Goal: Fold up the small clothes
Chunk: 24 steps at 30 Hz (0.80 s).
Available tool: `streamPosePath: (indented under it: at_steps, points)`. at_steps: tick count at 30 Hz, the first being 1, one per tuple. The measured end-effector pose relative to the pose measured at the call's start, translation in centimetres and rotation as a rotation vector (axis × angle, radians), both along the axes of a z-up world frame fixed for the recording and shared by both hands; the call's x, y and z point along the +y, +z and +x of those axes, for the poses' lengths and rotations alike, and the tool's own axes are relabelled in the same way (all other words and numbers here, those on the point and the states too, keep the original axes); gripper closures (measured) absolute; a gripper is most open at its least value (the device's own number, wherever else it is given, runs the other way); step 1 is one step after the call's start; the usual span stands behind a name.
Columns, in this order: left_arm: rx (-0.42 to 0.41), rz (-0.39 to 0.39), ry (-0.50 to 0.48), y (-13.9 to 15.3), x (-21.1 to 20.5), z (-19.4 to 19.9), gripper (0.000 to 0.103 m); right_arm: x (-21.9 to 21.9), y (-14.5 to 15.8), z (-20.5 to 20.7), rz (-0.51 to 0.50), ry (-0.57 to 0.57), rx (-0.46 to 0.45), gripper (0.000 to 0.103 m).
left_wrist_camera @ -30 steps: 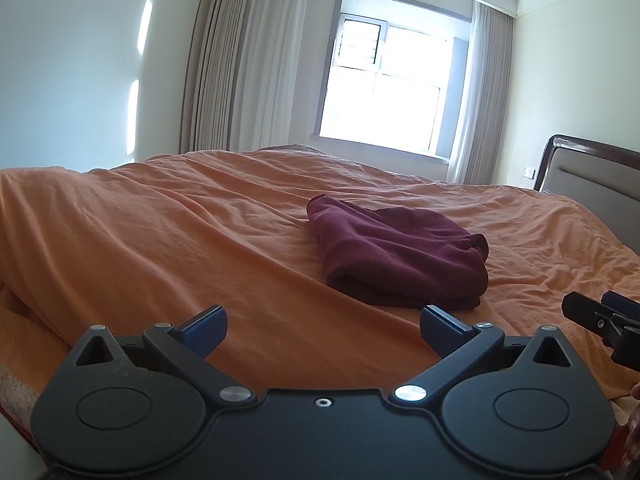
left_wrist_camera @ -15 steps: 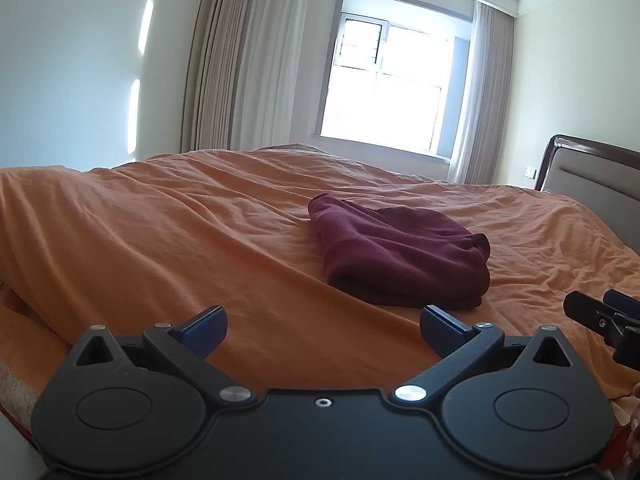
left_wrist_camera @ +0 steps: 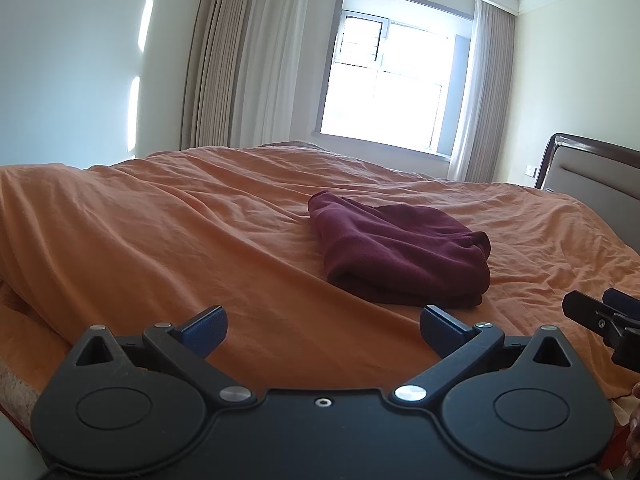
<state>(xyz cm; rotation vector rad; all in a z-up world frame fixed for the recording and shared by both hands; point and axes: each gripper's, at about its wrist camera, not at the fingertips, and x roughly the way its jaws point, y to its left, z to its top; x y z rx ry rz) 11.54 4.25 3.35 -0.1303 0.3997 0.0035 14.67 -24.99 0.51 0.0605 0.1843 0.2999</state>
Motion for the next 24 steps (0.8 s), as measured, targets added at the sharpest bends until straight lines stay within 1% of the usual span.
streamPosePath:
  at_steps: [5,13,24]
  points:
    - [0.017,-0.014,0.014,-0.3,0.0,0.4,0.001,0.0,-0.2,0.3,-0.004,0.001,0.006,0.0]
    - [0.056,0.022,0.072,-0.8,0.1,1.4,0.001,0.1,-0.8,1.4,-0.004,-0.005,0.032,0.0]
    - [0.081,0.027,0.066,-1.5,0.3,3.0,0.001,0.2,-1.9,3.1,-0.01,0.002,0.075,0.0]
